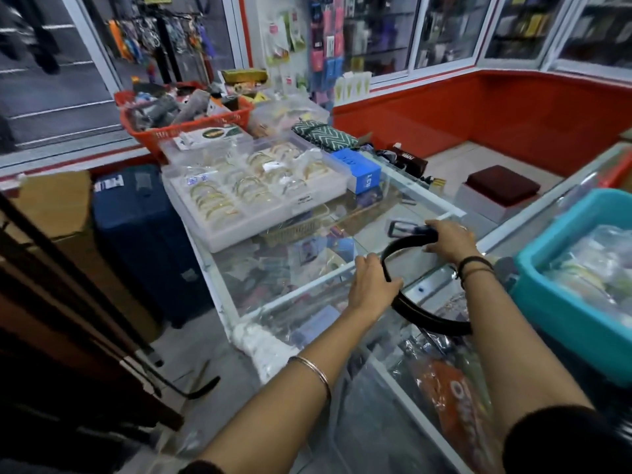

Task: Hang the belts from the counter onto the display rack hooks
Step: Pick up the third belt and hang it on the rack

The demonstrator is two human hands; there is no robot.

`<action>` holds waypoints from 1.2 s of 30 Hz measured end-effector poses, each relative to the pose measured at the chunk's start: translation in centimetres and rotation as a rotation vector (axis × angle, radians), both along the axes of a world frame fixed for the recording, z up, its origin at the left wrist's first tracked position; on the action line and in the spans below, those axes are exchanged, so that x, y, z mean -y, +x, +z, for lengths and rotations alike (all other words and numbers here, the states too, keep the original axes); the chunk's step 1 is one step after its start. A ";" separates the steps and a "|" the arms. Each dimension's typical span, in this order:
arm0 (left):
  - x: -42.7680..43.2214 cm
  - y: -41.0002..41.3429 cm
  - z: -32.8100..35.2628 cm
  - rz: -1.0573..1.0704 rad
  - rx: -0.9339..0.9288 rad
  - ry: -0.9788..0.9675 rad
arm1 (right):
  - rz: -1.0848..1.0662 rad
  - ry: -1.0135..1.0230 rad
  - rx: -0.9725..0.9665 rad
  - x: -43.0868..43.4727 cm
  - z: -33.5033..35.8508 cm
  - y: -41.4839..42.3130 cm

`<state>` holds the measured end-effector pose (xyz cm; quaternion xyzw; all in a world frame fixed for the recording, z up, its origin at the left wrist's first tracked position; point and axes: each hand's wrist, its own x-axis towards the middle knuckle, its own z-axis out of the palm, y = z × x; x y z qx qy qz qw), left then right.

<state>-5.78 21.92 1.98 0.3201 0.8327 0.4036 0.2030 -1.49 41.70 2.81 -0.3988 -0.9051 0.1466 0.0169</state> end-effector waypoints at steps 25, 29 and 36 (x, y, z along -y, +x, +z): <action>25.6 -4.8 10.7 0.549 -0.461 0.238 | 0.452 -0.535 -0.837 23.9 10.9 -5.0; 31.9 -4.5 13.1 0.667 -0.664 0.226 | 0.589 -0.757 -0.944 31.5 13.9 -5.6; 42.8 -4.1 17.4 0.836 -0.931 0.251 | 0.930 -1.033 -1.085 43.2 19.6 -5.8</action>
